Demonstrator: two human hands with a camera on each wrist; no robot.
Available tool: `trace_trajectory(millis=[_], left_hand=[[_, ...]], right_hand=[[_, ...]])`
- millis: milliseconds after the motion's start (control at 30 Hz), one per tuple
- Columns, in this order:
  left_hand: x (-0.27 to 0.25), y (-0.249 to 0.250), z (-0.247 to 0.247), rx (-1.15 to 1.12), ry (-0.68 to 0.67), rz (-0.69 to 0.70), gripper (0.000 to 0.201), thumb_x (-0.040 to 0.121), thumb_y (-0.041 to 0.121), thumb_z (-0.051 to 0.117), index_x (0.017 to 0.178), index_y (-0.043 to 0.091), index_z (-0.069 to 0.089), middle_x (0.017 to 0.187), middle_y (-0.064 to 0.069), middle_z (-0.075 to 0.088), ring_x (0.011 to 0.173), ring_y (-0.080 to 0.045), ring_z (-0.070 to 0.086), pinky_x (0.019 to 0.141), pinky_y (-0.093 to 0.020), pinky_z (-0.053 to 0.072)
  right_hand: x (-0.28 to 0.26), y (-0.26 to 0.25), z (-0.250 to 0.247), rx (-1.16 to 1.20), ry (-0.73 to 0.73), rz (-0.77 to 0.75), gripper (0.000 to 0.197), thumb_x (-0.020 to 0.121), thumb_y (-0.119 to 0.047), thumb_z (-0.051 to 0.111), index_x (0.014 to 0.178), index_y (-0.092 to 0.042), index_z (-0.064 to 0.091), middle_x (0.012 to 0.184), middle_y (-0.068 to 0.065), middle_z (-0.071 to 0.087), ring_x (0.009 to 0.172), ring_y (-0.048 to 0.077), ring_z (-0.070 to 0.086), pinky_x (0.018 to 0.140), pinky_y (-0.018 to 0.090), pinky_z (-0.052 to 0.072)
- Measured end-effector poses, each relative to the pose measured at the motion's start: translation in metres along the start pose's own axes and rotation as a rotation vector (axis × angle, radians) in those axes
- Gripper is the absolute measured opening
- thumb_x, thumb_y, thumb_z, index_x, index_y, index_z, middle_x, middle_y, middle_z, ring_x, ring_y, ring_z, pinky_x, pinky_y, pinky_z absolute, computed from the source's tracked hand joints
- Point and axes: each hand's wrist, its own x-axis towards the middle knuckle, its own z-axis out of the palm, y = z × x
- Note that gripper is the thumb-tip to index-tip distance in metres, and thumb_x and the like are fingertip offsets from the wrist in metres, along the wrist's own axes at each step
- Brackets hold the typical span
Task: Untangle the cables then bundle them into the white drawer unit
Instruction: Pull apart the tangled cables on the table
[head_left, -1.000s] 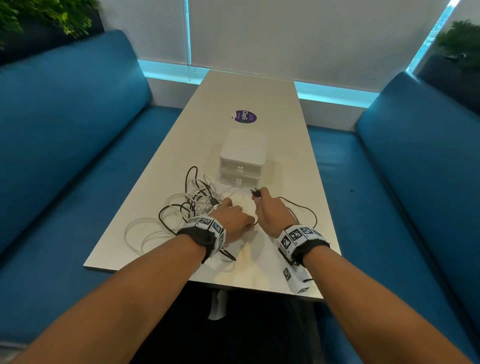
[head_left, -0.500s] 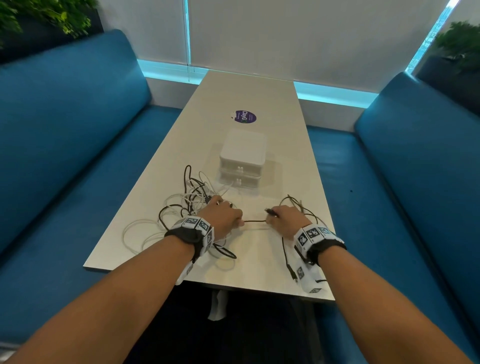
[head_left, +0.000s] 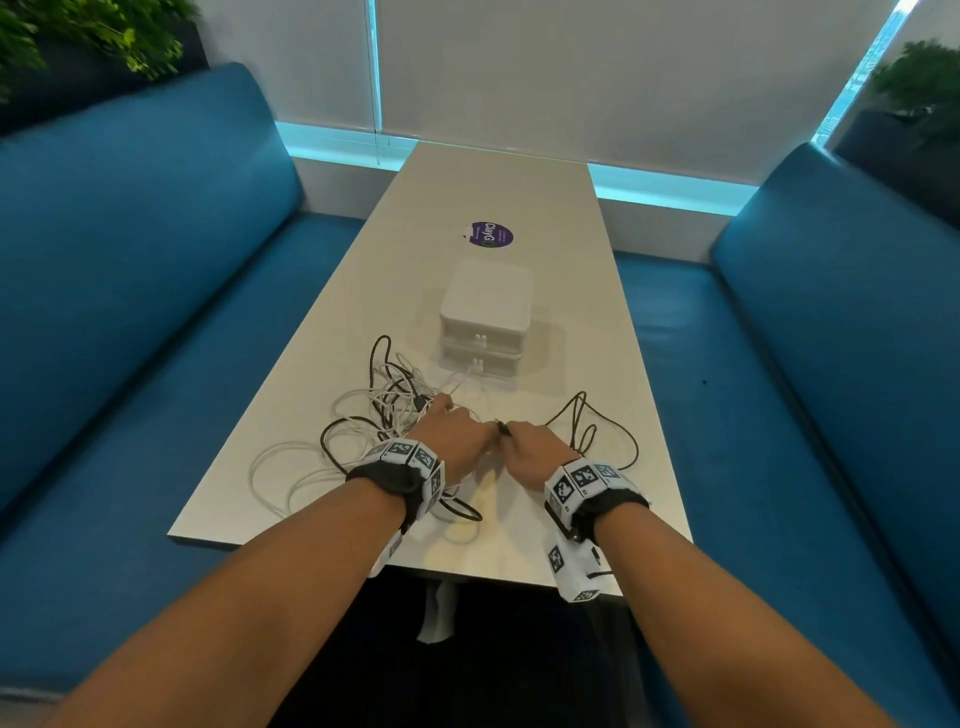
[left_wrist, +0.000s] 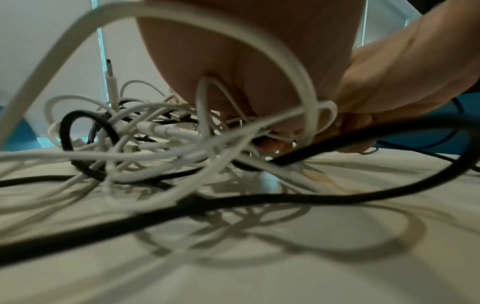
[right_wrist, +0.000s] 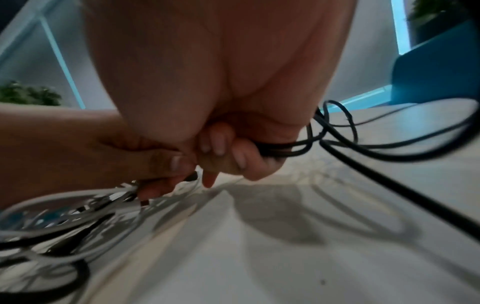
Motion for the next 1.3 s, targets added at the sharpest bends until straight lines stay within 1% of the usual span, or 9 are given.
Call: trace_trajectory(millis=[100, 267, 500, 567, 733, 900, 1067, 1200, 1300], left_hand=[[-0.002, -0.004, 0.007, 0.023, 0.017, 0.002, 0.032, 0.091, 0.007, 0.051, 0.121, 0.018, 0.050, 0.100, -0.003, 0.068, 0.105, -0.028, 0.059, 0.110, -0.046, 0.026], [0.002, -0.006, 0.018, 0.037, 0.027, 0.000, 0.015, 0.100, 0.024, 0.048, 0.113, 0.018, 0.055, 0.097, -0.007, 0.067, 0.101, -0.031, 0.059, 0.108, -0.048, 0.023], [-0.001, -0.011, 0.017, 0.074, -0.028, -0.018, 0.020, 0.099, 0.017, 0.046, 0.113, 0.022, 0.059, 0.102, -0.007, 0.067, 0.108, -0.030, 0.054, 0.111, -0.048, 0.020], [0.002, -0.008, 0.015, 0.061, -0.026, -0.030, 0.021, 0.098, 0.017, 0.046, 0.113, 0.025, 0.059, 0.101, -0.007, 0.067, 0.106, -0.029, 0.055, 0.109, -0.047, 0.023], [0.001, -0.005, 0.008, 0.051, -0.028, -0.027, 0.023, 0.099, 0.017, 0.046, 0.115, 0.027, 0.060, 0.101, -0.007, 0.066, 0.105, -0.029, 0.054, 0.103, -0.044, 0.025], [0.003, -0.005, 0.004, 0.092, -0.011, 0.015, 0.034, 0.088, 0.006, 0.048, 0.113, 0.024, 0.061, 0.093, -0.002, 0.068, 0.102, -0.026, 0.059, 0.108, -0.049, 0.025], [0.006, -0.010, 0.012, 0.118, 0.012, 0.012, 0.032, 0.090, 0.006, 0.047, 0.118, 0.020, 0.058, 0.102, -0.005, 0.068, 0.110, -0.028, 0.055, 0.109, -0.050, 0.025], [0.005, -0.013, 0.013, 0.079, -0.015, -0.011, 0.022, 0.093, 0.011, 0.050, 0.110, 0.020, 0.060, 0.100, -0.006, 0.068, 0.109, -0.029, 0.055, 0.112, -0.049, 0.023], [0.003, -0.016, 0.009, 0.057, 0.001, -0.024, 0.020, 0.099, 0.018, 0.047, 0.114, 0.020, 0.061, 0.106, -0.007, 0.067, 0.112, -0.029, 0.053, 0.116, -0.049, 0.020]], right_hand=[[0.000, 0.005, 0.002, 0.062, -0.022, -0.005, 0.028, 0.104, -0.026, 0.038, 0.107, -0.013, 0.063, 0.108, 0.011, 0.067, 0.101, 0.030, 0.061, 0.086, 0.038, 0.048], [-0.007, 0.020, -0.008, -0.019, 0.047, 0.034, 0.019, 0.101, -0.031, 0.040, 0.089, -0.023, 0.054, 0.090, 0.007, 0.065, 0.083, 0.028, 0.061, 0.077, 0.041, 0.052], [-0.020, 0.060, -0.027, -0.174, 0.162, 0.352, 0.024, 0.102, -0.026, 0.035, 0.108, -0.015, 0.056, 0.098, 0.009, 0.062, 0.082, 0.029, 0.060, 0.074, 0.036, 0.052], [-0.019, 0.052, -0.026, -0.148, 0.193, 0.351, 0.025, 0.103, -0.026, 0.035, 0.112, -0.012, 0.054, 0.105, 0.012, 0.062, 0.085, 0.030, 0.060, 0.072, 0.036, 0.049], [-0.012, 0.017, -0.015, -0.013, 0.176, 0.171, 0.048, 0.101, -0.031, 0.043, 0.145, -0.013, 0.032, 0.116, 0.019, 0.061, 0.103, 0.037, 0.062, 0.080, 0.039, 0.049], [-0.002, -0.012, -0.008, -0.050, 0.067, -0.003, 0.028, 0.102, -0.024, 0.040, 0.107, -0.005, 0.060, 0.104, 0.018, 0.067, 0.095, 0.035, 0.063, 0.077, 0.038, 0.048], [0.003, -0.002, -0.007, 0.005, -0.008, 0.017, 0.027, 0.101, -0.024, 0.041, 0.103, -0.012, 0.066, 0.104, 0.013, 0.068, 0.095, 0.032, 0.063, 0.085, 0.041, 0.051], [0.001, 0.013, -0.013, 0.030, 0.028, 0.091, 0.021, 0.100, -0.025, 0.042, 0.092, -0.017, 0.059, 0.090, 0.007, 0.063, 0.083, 0.029, 0.061, 0.067, 0.034, 0.045], [-0.004, 0.033, -0.022, -0.022, 0.079, 0.196, 0.023, 0.102, -0.027, 0.041, 0.101, -0.012, 0.059, 0.091, 0.010, 0.061, 0.078, 0.028, 0.060, 0.063, 0.031, 0.042]])
